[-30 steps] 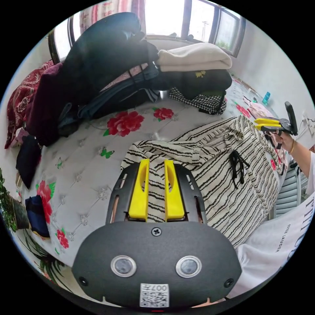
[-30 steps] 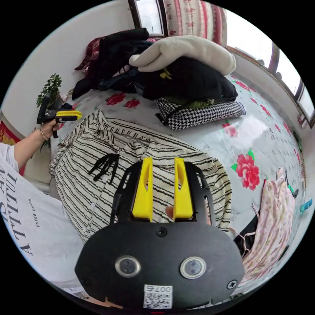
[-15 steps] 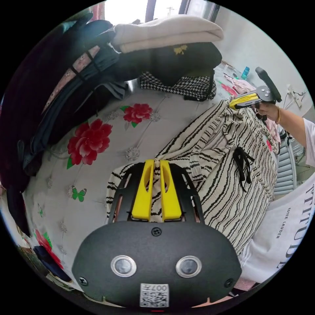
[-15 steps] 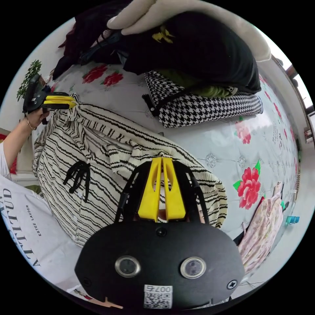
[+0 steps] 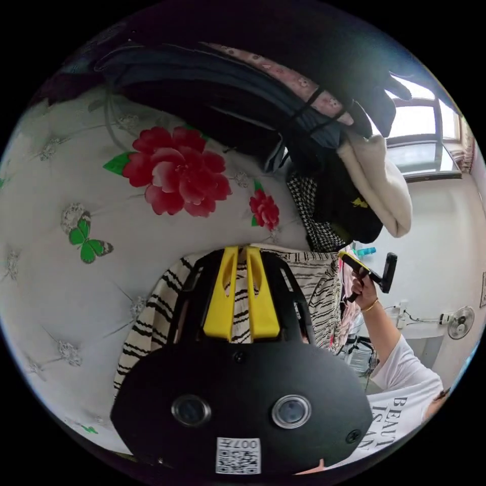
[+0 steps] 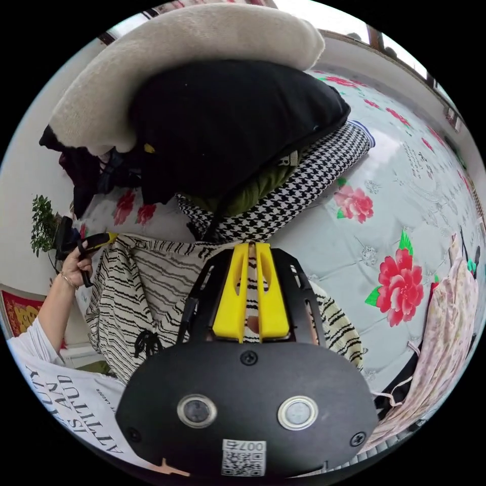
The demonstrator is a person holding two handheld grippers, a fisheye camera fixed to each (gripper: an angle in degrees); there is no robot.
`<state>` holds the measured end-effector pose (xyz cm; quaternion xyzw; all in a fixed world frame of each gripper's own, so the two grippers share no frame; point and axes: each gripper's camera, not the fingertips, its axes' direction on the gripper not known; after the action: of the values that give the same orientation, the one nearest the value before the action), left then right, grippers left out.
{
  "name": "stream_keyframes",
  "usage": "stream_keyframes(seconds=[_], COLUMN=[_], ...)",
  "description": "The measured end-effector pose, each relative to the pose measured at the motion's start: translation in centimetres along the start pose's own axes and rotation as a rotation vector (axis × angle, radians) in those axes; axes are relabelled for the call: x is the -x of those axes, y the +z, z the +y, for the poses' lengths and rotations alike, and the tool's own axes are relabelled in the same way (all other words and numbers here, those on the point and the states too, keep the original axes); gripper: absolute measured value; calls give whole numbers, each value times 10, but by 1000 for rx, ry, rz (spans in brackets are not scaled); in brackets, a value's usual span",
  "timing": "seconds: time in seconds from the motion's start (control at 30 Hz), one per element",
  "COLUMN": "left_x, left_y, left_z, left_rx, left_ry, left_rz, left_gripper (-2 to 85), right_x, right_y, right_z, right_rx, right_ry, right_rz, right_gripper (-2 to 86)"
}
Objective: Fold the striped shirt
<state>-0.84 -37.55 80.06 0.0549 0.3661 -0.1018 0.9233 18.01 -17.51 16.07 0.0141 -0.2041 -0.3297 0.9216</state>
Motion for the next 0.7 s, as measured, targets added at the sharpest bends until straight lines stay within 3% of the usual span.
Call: stream_keyframes(seconds=[0.17, 0.3, 0.7], left_x=[-34, -50, -39], left_y=[-41, -60, -77], left_z=[42, 112, 375], left_rx=[-150, -160, -3], left_ry=[185, 271, 81], left_rz=[-174, -306, -379], left_gripper=[46, 35, 66], right_x=[-24, -35, -54], right_y=[-52, -91, -119], right_z=[45, 118, 422], right_rx=[-208, -279, 131], right_ry=[71, 80, 74], right_rz=[-47, -139, -78], right_gripper=[42, 50, 50])
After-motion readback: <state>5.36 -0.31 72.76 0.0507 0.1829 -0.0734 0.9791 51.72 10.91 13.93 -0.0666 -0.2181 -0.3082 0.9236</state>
